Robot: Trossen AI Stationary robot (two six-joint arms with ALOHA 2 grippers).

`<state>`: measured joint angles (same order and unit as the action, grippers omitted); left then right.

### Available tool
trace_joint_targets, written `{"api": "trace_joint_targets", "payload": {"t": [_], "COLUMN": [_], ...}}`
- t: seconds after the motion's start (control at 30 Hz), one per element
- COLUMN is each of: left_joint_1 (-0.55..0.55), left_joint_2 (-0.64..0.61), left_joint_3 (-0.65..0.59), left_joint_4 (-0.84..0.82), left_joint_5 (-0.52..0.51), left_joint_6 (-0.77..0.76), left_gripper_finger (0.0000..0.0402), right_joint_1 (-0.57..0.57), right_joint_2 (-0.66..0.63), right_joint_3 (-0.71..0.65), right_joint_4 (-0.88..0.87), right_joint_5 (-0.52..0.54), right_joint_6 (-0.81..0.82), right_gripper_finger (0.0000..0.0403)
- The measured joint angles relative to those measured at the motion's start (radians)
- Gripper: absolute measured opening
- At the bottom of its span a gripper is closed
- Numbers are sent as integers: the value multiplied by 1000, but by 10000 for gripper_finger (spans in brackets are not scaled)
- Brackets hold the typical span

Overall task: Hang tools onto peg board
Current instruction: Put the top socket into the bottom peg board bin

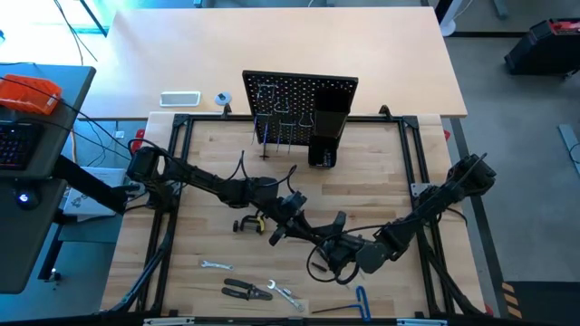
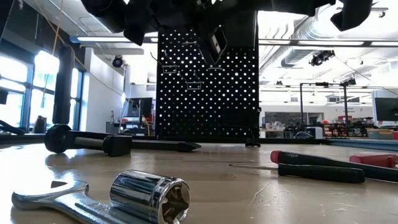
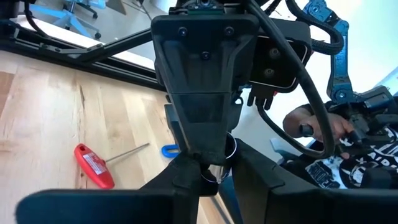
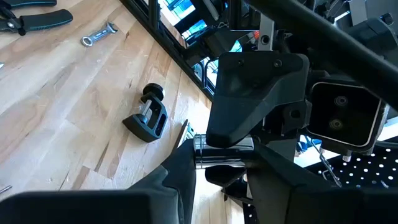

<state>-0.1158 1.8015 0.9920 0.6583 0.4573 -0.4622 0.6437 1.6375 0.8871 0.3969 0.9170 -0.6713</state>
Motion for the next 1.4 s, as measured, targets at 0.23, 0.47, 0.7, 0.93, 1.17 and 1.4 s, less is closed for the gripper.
{"api": "trace_joint_targets", "payload": {"t": [0.23, 0.47, 0.7, 0.93, 1.17, 1.4], "left_joint_1": [0, 1, 4, 6, 13, 36], "left_joint_2": [0, 0, 0, 0, 0, 2], "left_joint_3": [0, 1, 1, 1, -1, -2], "left_joint_4": [-6, -7, -4, -1, -10, -8], "left_joint_5": [-3, -7, -8, -9, -2, 64], "left_joint_6": [5, 7, 7, 4, 22, 6], "left_gripper_finger": [68, 70, 72, 72, 90, 173], "right_joint_1": [0, 5, 12, 14, 31, 51], "right_joint_2": [0, 0, 0, 0, 0, -10], "right_joint_3": [0, 0, 0, 0, 0, 0], "right_joint_4": [0, -5, -5, -23, -39, -67], "right_joint_5": [3, 26, 46, 70, 122, 153], "right_joint_6": [2, 14, 20, 47, 65, 96], "right_gripper_finger": [108, 108, 108, 108, 108, 108]}}
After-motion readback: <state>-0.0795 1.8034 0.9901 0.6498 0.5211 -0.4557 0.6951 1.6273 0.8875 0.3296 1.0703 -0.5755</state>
